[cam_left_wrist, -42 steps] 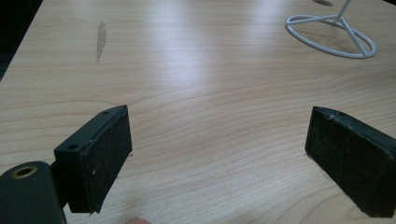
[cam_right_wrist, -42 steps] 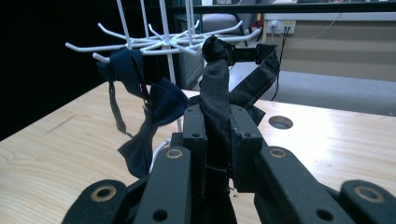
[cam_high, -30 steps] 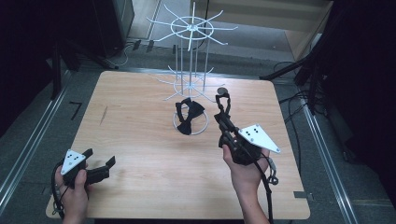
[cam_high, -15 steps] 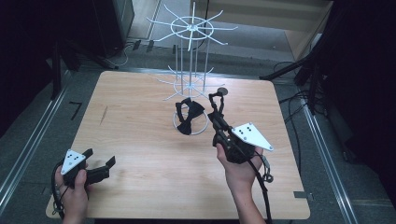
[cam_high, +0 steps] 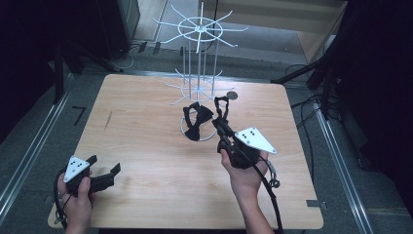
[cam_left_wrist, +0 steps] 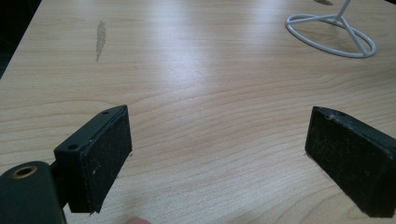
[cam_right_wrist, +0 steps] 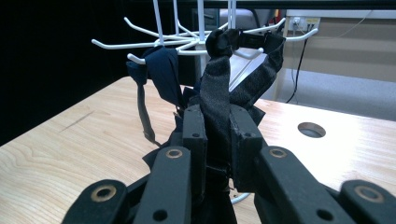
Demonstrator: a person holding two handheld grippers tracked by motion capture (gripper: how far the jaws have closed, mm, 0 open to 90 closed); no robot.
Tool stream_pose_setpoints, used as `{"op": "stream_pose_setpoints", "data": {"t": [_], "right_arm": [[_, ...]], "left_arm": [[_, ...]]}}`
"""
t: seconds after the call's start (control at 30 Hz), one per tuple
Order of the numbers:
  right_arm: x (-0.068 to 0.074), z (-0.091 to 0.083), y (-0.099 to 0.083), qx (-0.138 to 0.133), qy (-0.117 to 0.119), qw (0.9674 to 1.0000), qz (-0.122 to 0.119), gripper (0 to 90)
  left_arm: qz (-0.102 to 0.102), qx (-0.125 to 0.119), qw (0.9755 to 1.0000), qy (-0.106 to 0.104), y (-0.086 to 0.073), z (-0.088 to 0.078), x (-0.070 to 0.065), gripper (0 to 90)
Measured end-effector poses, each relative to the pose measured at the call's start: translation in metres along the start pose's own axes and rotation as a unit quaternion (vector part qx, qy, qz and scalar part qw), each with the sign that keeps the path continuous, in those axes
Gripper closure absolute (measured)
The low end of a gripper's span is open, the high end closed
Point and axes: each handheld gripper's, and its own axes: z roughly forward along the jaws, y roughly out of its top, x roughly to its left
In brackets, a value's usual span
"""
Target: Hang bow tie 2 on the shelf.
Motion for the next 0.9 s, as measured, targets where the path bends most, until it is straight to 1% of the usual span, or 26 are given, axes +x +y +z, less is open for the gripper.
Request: {"op": "stream_pose_setpoints", "data": {"t": [0.37, 0.63, 0.77, 0.83, 0.9], "right_arm": [[-0.001, 0.016, -0.009, 0.018, 0.0, 0.9998, -0.002, 80.5], [0.0, 0.027, -0.016, 0.019, 0.011, 0.9998, 0.002, 80.4], [0.0, 0.033, -0.018, 0.021, 0.012, 0.9997, 0.0, 80.4], [0.0, 0.037, -0.02, 0.024, 0.014, 0.9996, 0.003, 80.4], [-0.001, 0.038, -0.02, 0.025, 0.013, 0.9996, 0.002, 80.4]], "left_arm": [[-0.001, 0.0, 1.0, 0.0, 0.0, 0.0, 0.0, 8.1], [0.0, 0.001, 1.0, -0.001, 0.0, 0.0, 0.0, 8.0], [0.0, 0.001, 1.0, -0.001, 0.0, 0.0, 0.0, 8.0], [0.001, 0.002, 1.0, -0.001, 0.0, 0.0, 0.001, 8.0], [0.001, 0.002, 1.0, -0.002, 0.0, 0.0, 0.0, 8.0]]}}
